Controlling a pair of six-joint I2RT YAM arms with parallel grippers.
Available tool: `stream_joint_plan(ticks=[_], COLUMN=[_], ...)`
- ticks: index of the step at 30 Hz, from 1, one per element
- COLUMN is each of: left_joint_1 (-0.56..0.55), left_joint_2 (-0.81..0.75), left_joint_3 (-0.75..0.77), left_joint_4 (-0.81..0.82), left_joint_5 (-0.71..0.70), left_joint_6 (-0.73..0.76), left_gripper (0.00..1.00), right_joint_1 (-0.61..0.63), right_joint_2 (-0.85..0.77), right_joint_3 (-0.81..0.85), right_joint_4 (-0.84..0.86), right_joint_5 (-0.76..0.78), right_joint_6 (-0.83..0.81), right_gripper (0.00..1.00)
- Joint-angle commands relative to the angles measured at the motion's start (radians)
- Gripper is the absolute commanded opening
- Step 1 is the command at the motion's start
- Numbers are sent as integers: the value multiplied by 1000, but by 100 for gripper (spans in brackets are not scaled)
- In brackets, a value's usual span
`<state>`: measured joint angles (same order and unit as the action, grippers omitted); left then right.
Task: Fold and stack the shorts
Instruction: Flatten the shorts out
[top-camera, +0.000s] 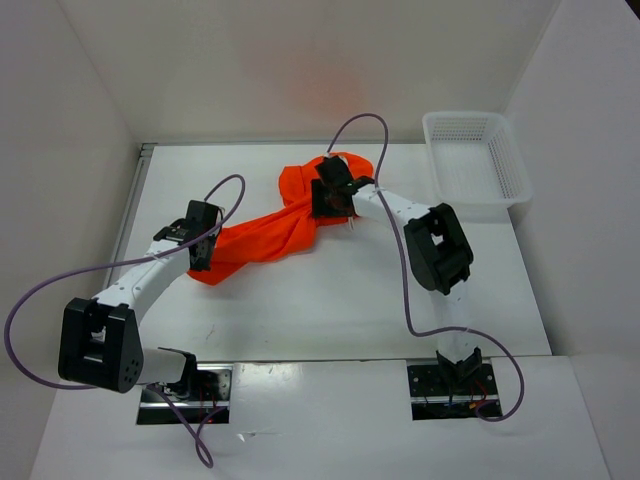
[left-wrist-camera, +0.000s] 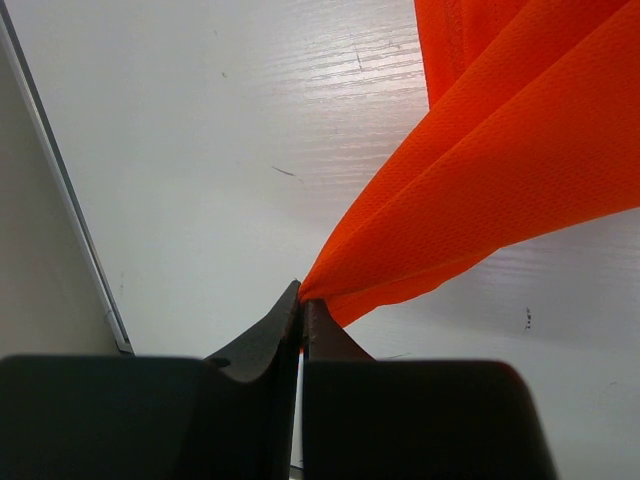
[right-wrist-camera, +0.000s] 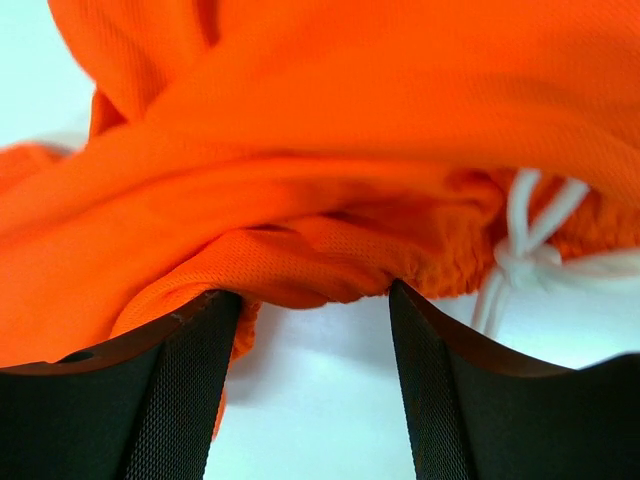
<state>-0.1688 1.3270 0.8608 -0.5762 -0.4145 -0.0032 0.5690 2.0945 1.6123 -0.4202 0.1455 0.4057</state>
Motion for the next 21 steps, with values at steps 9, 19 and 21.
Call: stream_joint_plan(ticks=[9,19,21], left_joint_1=[-1,-1,-1], left_joint_2=[-32,-51,-51], left_joint_3=[-13,-13,-22], left_joint_4=[1,1,1], left_joint_5=[-24,-43,-43], left_joint_6=[3,3,3], left_gripper=[0,0,0], right_joint_1=[12,37,37], right_joint_2=[154,182,141], right_joint_3=[135,20,-53], right_joint_4=[64,107,98], right_joint_5=[95,92,92], right_joint_6=[-60,-229,-255], right_gripper=[71,6,1])
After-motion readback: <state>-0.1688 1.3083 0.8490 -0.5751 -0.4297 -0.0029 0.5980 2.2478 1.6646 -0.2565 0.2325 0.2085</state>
